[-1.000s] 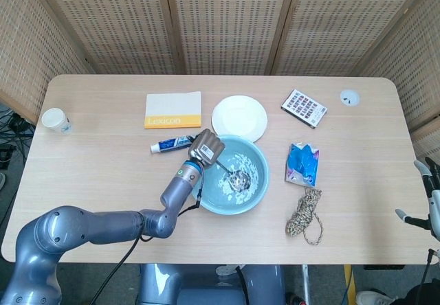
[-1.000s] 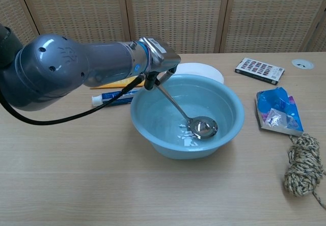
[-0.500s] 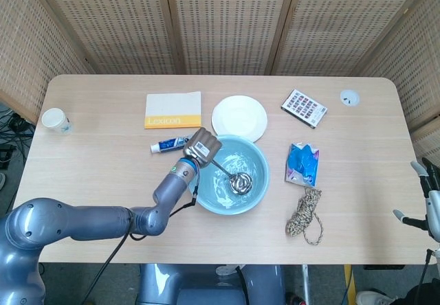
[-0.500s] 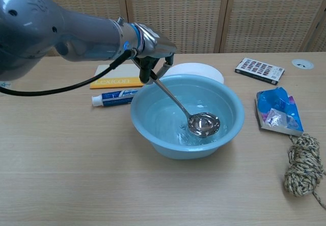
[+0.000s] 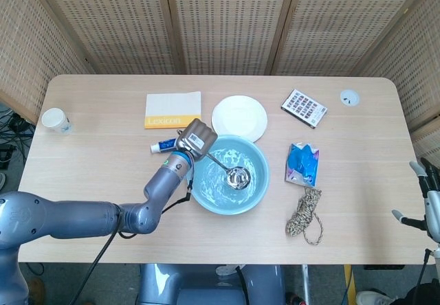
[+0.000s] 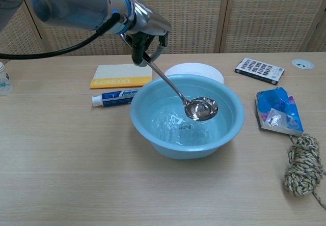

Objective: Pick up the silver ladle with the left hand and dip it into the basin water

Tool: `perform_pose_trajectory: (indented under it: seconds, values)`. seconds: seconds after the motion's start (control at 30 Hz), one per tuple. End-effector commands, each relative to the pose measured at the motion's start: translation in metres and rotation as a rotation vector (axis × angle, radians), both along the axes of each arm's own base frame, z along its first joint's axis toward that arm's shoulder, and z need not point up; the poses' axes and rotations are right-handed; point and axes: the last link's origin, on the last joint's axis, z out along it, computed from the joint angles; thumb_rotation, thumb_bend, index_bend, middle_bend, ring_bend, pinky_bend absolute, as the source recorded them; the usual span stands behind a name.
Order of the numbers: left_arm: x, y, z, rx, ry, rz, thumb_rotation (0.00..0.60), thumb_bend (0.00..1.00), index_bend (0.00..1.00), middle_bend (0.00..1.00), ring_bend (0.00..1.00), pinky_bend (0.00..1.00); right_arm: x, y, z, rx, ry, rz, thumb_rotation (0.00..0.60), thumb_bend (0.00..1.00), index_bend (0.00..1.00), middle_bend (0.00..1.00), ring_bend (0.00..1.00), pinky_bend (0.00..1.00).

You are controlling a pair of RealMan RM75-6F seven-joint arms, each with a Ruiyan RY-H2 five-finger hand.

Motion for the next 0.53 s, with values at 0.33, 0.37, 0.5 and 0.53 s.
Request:
perform_pose_trajectory:
  seconds: [0.33,0.37,0.5,0.53]
  values:
    - [0.018,-0.002,0.042,0.006,0.018,0.12,0.6,0.65,0.98,0.94,1.0,1.0,0.0,-0.001,-0.004,0.007,0.011,-0.01,0.6,0.0,0.0,0.0,0.0,0.0]
    - [0.019,-0.002,0.045,0.004,0.021,0.129,0.6,0.65,0.98,0.94,1.0,1.0,0.0,-0.002,-0.004,0.005,0.012,-0.013,0.6,0.0,0.0,0.0,0.0,0.0]
    - [0.022,-0.001,0.055,0.005,0.025,0.156,0.6,0.65,0.98,0.94,1.0,1.0,-0.001,-0.002,-0.005,0.005,0.016,-0.021,0.6,0.0,0.0,0.0,0.0,0.0]
    - [0.022,-0.001,0.057,0.006,0.026,0.159,0.6,0.65,0.98,0.94,1.0,1.0,-0.001,-0.002,-0.005,0.005,0.017,-0.022,0.6,0.0,0.0,0.0,0.0,0.0]
